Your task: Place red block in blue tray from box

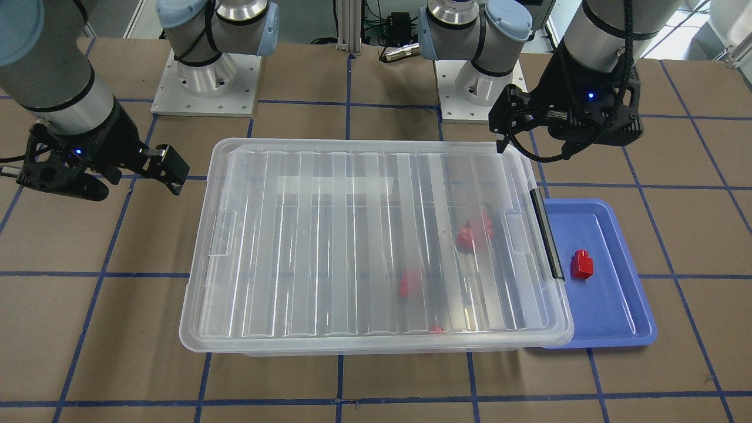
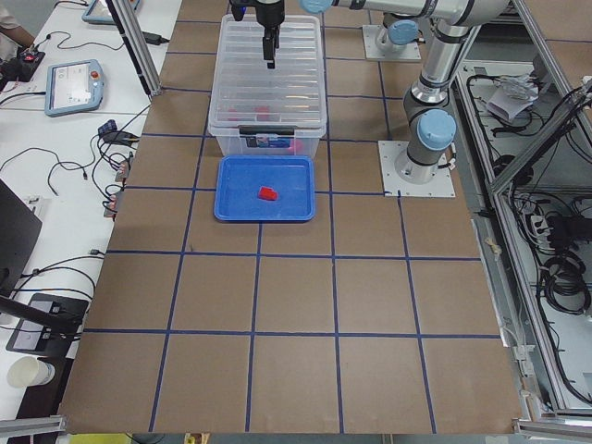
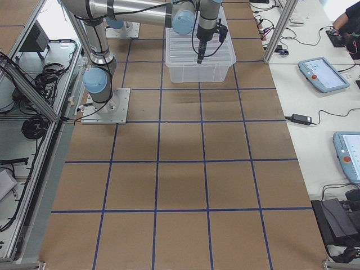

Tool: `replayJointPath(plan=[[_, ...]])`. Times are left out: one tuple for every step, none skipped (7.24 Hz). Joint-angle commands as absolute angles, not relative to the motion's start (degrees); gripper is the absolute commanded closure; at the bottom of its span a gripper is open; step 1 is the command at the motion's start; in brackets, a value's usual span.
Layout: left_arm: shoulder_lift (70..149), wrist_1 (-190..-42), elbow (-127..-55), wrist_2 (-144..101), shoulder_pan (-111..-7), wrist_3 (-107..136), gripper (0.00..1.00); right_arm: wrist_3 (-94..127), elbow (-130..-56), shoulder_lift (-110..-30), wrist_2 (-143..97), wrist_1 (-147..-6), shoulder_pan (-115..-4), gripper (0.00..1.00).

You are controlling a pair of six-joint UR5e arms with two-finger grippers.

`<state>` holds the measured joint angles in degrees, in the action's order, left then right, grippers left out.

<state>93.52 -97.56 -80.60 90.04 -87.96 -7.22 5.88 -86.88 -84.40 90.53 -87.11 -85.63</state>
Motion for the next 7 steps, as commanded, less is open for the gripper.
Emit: replayJointPath(plan=[[93.25, -97.56, -80.6, 90.0, -87.89, -7.21, 0.0, 6.77, -85.78, -87.52, 90.35, -83.15, -86.65, 0.0], [93.34, -97.56, -80.6, 90.0, -87.89, -7.21, 0.0, 7.38, -86.3, -87.89, 90.44, -82.1, -87.62, 0.0], [93.25, -97.47, -80.6, 90.0, -87.89, -7.21, 0.0, 7.3, -86.22, -87.89, 90.44, -81.92, -87.8, 0.0], [93.25, -97.38, -80.6, 89.91, -87.89, -7.21, 0.0, 7.29, -86.31, -87.89, 90.27, -81.91, -87.8, 0.0], [93.25, -97.38, -80.6, 89.91, -87.89, -7.21, 0.0, 7.21, -86.22, -88.41, 90.61, -81.91, -87.72, 0.0], [93.25, -97.38, -80.68, 90.0, -87.89, -7.21, 0.0, 7.21, -86.48, -88.33, 90.62, -81.83, -87.71, 0.0], [93.25, -97.38, -80.6, 89.91, -87.89, -7.21, 0.0, 7.21, -86.4, -88.59, 90.53, -82.17, -87.71, 0.0]])
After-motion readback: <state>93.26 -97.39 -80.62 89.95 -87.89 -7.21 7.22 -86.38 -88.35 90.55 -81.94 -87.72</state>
